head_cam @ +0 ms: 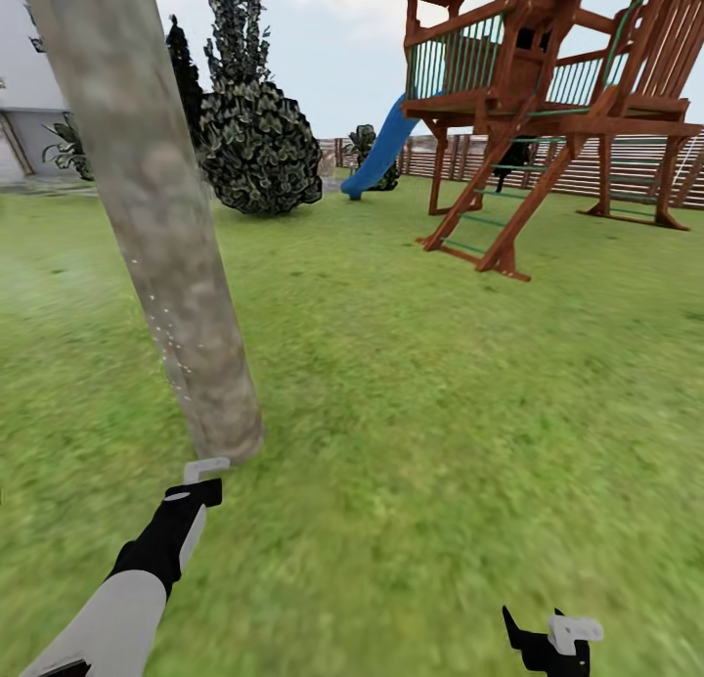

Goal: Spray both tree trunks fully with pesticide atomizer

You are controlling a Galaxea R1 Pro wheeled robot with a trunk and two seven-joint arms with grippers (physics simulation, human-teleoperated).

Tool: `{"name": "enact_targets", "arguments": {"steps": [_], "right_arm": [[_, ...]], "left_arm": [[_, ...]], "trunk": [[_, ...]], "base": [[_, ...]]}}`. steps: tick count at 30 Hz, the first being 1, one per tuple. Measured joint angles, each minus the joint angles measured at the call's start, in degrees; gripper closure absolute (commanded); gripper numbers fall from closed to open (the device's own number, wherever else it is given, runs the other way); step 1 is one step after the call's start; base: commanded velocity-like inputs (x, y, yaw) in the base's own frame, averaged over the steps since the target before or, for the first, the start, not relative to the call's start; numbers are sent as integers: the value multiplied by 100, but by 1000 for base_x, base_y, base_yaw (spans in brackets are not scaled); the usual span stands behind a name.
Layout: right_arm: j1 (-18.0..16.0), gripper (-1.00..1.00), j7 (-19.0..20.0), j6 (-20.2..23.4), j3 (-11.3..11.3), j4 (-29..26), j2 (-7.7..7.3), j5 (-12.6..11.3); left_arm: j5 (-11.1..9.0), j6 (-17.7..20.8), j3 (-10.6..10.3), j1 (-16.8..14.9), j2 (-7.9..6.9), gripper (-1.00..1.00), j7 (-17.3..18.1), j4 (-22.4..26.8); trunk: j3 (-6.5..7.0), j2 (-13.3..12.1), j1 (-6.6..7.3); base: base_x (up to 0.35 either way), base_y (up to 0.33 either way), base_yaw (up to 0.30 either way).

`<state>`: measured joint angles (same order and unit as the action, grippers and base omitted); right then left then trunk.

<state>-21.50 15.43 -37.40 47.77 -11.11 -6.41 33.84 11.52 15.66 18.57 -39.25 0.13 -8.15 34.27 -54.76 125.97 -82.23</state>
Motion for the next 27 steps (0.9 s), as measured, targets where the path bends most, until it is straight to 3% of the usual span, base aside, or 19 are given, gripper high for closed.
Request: {"name": "enact_targets", "arguments": {"steps": [19, 27], "right_arm": [[-1, -100, 0, 1, 0, 1, 0, 0], [-1, -100, 0, -1, 0, -1, 0, 0]], "left_arm": [[0, 1, 0, 1, 0, 100, 0, 2], [0, -1, 0, -1, 1, 100, -9, 6]], "trunk": [[0, 0, 0], [0, 0, 0]], "base": [[114, -266, 272], [126, -266, 29]]}}
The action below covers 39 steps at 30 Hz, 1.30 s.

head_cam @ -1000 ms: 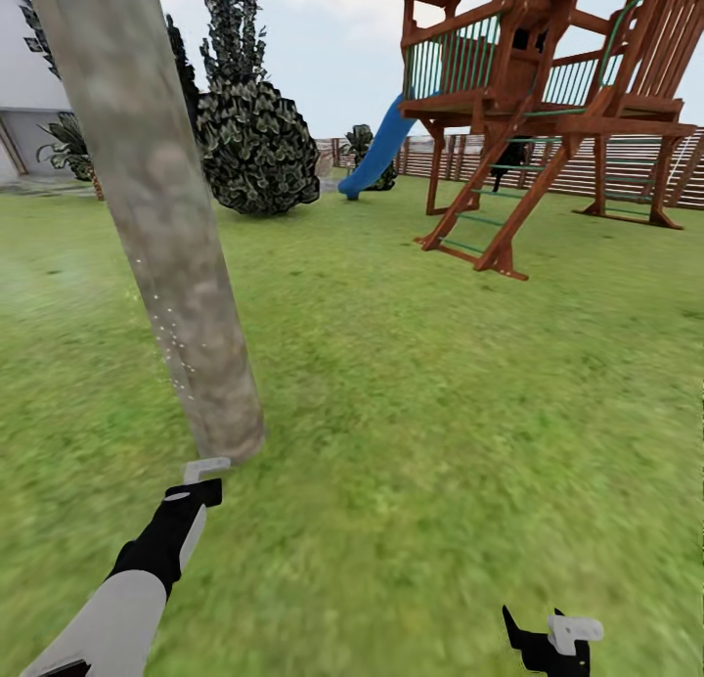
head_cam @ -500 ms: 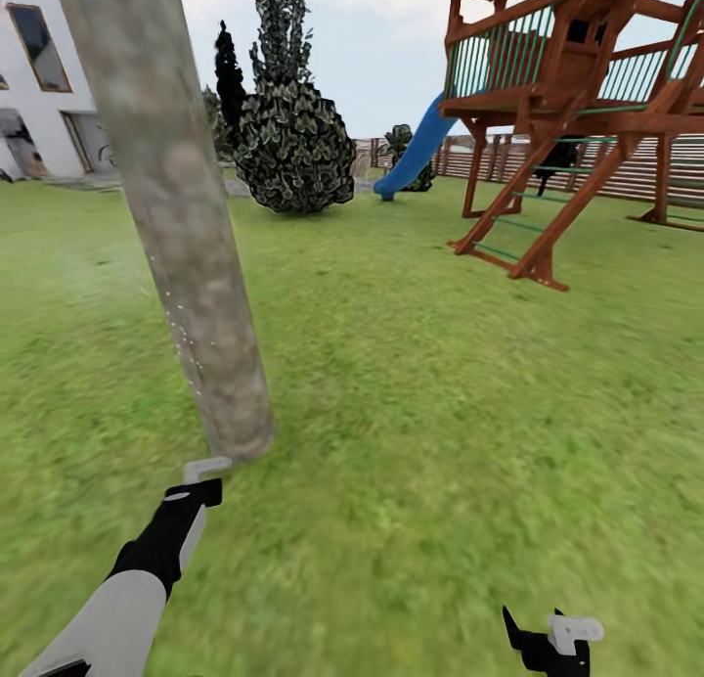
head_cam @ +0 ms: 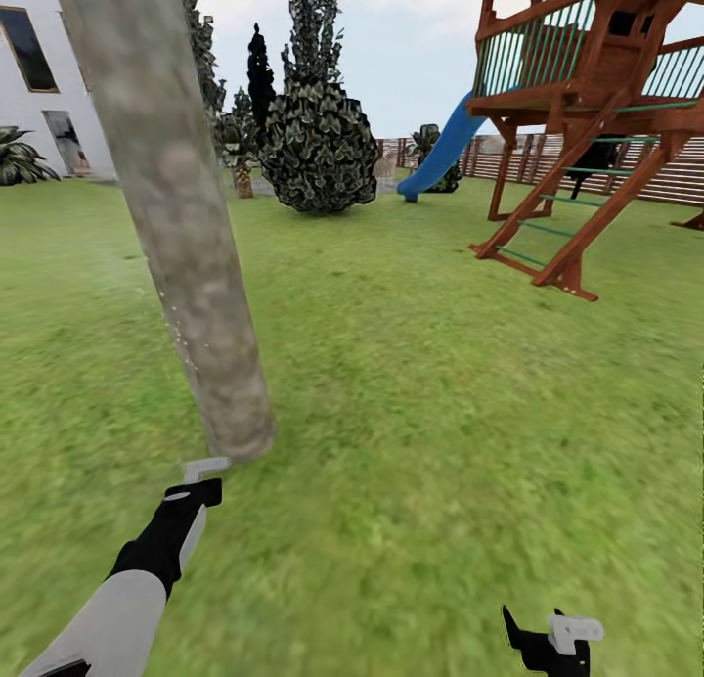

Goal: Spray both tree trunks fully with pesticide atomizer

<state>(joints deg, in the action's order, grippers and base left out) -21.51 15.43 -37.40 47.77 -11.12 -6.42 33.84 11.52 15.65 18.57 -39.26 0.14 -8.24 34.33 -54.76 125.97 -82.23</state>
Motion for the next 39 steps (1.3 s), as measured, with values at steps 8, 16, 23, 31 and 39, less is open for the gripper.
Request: {"name": "enact_targets", "arguments": {"steps": [8, 16, 23, 31, 39], "right_arm": [[0, -100, 0, 1, 0, 1, 0, 1], [-1, -100, 0, 1, 0, 1, 1, 1], [-2, -100, -1, 1, 0, 1, 1, 1], [0, -100, 0, 1, 0, 1, 1, 0], [0, -100, 0, 1, 0, 2, 0, 0]], "left_arm": [[-5, -7, 0, 1, -1, 100, 1, -5], [-7, -7, 0, 2, -1, 100, 1, -5], [-8, -4, 0, 2, -4, 100, 0, -5], [-4, 0, 0, 2, -2, 100, -15, -13], [20, 14, -23, -14, -11, 100, 3, 16]], "trunk": [[0, 0, 0], [0, 0, 0], [0, 0, 0], [0, 0, 0], [0, 0, -1]], "base": [[101, -266, 117], [96, -266, 274], [96, -266, 276], [96, -265, 275], [48, -83, 109]]}}
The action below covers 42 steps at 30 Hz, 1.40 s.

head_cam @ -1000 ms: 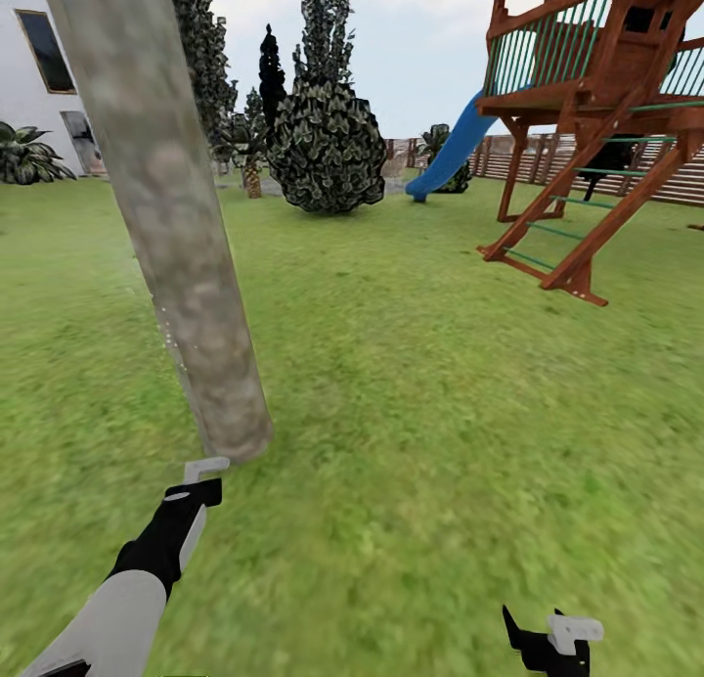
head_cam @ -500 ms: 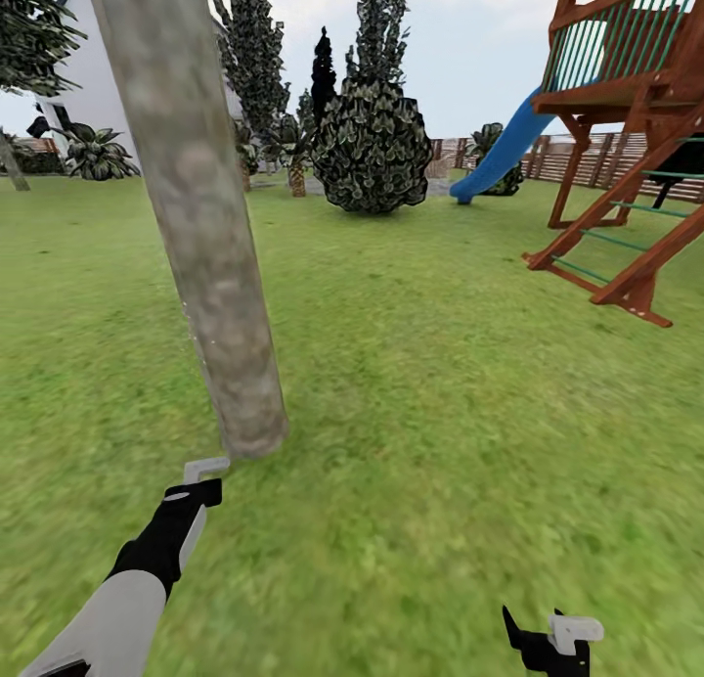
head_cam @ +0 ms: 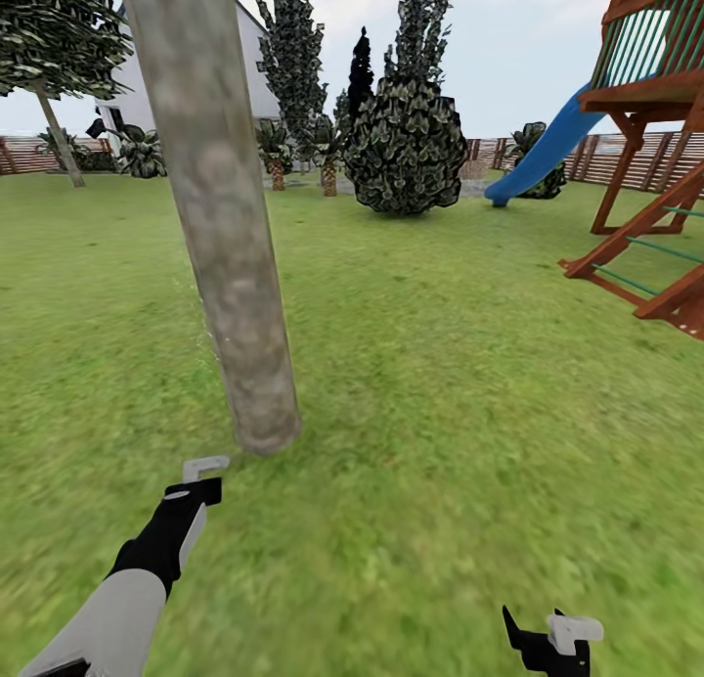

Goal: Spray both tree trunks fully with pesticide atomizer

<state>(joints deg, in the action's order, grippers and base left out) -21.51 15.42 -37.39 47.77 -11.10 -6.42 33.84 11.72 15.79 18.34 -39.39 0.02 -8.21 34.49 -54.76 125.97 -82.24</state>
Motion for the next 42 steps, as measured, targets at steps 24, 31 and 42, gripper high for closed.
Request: {"name": "enact_targets", "arguments": {"steps": [24, 31, 42], "right_arm": [[0, -100, 0, 0, 3, -8, -8, -3], [1, -100, -1, 0, 1, -8, -9, 0], [-1, -100, 0, 0, 1, -8, -7, -1]], "left_arm": [[23, 705, -807, -800, 468, 100, 5, -99], [-778, 1189, -766, -812, -295, 100, 47, 104], [-913, 1564, -816, -1036, 56, 100, 56, 118]], "trunk": [[0, 0, 0], [0, 0, 0], [0, 0, 0]], "base": [[104, 0, 0], [0, 0, 0], [0, 0, 0]]}}
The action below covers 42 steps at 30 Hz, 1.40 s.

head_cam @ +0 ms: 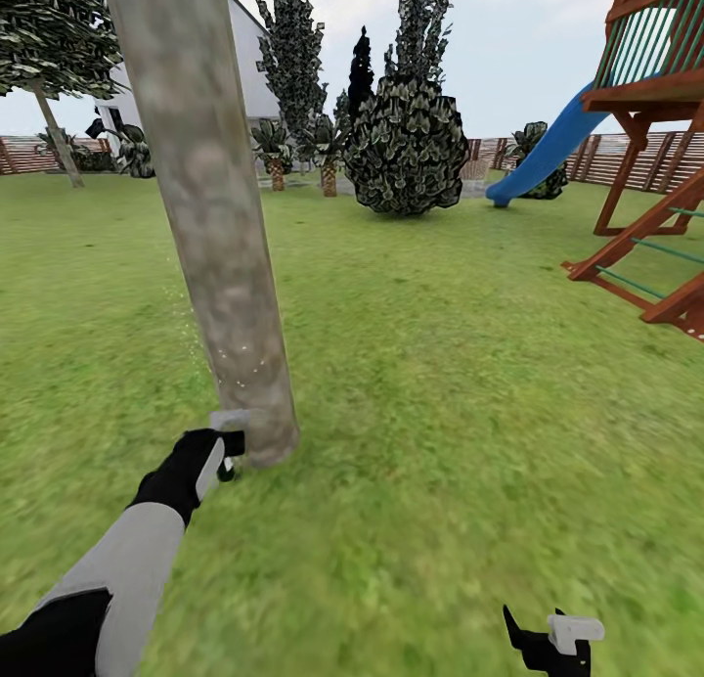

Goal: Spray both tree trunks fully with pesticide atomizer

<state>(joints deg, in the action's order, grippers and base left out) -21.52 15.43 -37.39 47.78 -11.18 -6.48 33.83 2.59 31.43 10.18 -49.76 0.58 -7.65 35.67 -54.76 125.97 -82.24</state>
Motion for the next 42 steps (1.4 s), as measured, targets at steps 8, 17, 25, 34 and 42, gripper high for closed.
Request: {"name": "enact_targets", "arguments": {"steps": [8, 17, 25, 34, 42], "right_arm": [[2, -100, 0, 0, -2, -2, 5, 1], [-1, -100, -1, 0, -2, 0, 2, 2], [2, -100, 0, 0, -1, 0, 3, 0], [3, -100, -2, 0, -1, 8, 3, 2], [2, -100, 0, 0, -1, 4, 0, 0]], "left_arm": [[-85, 24, -35, -7, 31, 100, -6, 17], [-15, 463, -21, 64, -328, 100, 4, 624], [-65, 519, -504, -2, 181, 100, -14, 628], [-93, 941, -461, 56, -193, 100, 2, 1193], [-19, 1175, -508, -18, 386, 100, -44, 1459]], "trunk": [[0, 0, 0], [0, 0, 0], [0, 0, 0], [0, 0, -2], [0, 0, 0]], "base": [[-1, -134, 80], [-33, -70, 72], [0, 0, 0], [-85, 0, 0], [-9, 0, 0]]}}
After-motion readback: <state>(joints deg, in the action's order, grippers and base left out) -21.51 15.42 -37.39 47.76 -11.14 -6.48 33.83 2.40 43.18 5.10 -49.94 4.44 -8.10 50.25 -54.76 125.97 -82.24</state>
